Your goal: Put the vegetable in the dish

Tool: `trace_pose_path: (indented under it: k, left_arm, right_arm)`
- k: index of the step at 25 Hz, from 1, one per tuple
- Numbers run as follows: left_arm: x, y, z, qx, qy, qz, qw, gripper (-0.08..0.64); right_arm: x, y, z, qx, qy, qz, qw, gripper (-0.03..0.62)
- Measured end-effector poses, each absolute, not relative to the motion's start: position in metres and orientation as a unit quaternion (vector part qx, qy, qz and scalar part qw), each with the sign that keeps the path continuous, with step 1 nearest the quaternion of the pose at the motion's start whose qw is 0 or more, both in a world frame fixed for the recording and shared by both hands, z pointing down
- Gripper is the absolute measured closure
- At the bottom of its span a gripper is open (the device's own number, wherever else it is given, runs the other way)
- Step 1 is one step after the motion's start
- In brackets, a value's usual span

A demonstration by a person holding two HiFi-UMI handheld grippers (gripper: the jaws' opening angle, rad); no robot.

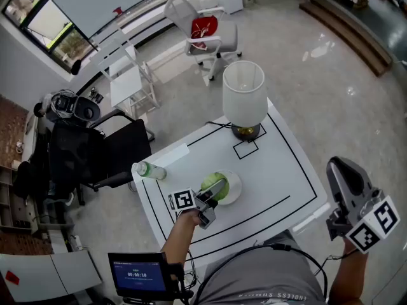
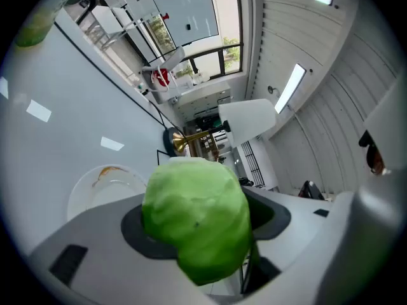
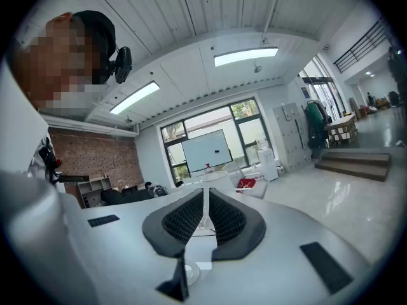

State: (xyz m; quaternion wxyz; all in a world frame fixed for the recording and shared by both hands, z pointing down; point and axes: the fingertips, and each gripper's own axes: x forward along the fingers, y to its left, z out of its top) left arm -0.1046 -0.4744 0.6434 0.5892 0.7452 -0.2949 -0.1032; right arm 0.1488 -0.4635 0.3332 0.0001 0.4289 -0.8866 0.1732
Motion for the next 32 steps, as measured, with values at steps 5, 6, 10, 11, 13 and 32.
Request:
trace_pose_path:
  k: [5,6,10,11,13,32]
  left_arm:
    - [-0.091,-0.466,0.677,0.736,-0.27,-0.062,0.618,0.268]
    - [-0.09,-0.465,0.683,0.738,-0.27,-0.047,0.617,0.268]
    - [-0.086,-0.466,0.699,0.735,-0.264,-0.028,0.624,0.268]
    - [-0.085,-0.466,0.701,0.733,-0.262,-0.027,0.627,0.268]
    - [-0.084,-0.467,0.706,0.732,-0.257,-0.022,0.63,0.268]
    - [-0.071,-0.445,0.731,0.779,-0.207,0.174,0.566,0.27]
  right_arm:
    - [0.15,-0.467,0.34,0.43,-0.884,0.181,0.006,0.578]
    - [0.149,-0.468,0.341,0.43,-0.884,0.182,0.007,0.578]
    - [0.148,-0.472,0.346,0.428,-0.884,0.187,0.009,0.578]
    - [0.148,-0.473,0.347,0.428,-0.884,0.189,0.01,0.578]
    - [0.147,-0.474,0.35,0.428,-0.883,0.192,0.011,0.578]
    - [0.125,-0.484,0.369,0.409,-0.887,0.212,0.024,0.578]
